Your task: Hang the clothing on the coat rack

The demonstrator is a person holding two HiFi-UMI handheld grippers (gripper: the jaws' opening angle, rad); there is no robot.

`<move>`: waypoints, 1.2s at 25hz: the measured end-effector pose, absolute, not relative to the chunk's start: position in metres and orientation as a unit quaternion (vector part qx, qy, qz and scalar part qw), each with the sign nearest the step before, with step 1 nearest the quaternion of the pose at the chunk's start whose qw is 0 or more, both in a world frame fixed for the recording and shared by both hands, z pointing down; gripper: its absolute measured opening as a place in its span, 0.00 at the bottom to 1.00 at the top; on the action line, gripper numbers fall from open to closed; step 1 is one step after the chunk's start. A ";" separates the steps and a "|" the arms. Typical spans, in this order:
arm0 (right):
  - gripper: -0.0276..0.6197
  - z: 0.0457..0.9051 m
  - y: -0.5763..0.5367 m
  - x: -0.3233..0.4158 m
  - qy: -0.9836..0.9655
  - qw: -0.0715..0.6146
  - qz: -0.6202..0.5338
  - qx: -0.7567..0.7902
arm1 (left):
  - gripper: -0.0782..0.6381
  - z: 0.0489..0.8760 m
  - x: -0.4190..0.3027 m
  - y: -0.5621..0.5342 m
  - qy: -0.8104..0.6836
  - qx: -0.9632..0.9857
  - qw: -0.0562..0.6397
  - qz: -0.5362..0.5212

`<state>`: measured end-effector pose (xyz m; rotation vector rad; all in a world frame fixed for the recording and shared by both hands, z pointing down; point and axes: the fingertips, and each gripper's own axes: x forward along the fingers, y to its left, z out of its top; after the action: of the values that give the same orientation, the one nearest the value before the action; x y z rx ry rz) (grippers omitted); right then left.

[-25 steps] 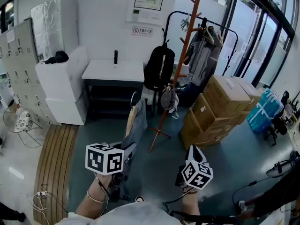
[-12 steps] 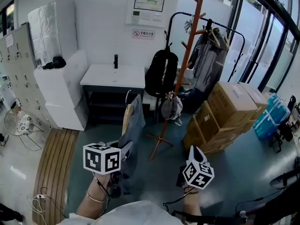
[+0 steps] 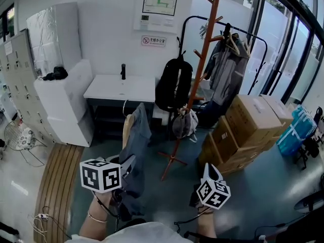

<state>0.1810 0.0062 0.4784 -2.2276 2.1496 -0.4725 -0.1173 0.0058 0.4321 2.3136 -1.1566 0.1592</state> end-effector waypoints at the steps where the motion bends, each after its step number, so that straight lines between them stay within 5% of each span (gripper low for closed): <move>1: 0.08 0.482 0.003 0.180 0.687 0.002 -0.154 -0.710 | 0.15 0.433 -0.118 0.003 -0.431 0.858 0.273 0.059; 30: 0.08 0.463 -0.210 0.230 0.671 0.021 -0.138 -0.728 | 0.15 0.423 -0.073 -0.234 -0.407 0.872 0.260 0.078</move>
<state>0.2298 -0.2099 0.4634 -2.2562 2.0805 -0.4272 -0.0727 -0.2345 0.4232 2.3635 -1.1022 0.2106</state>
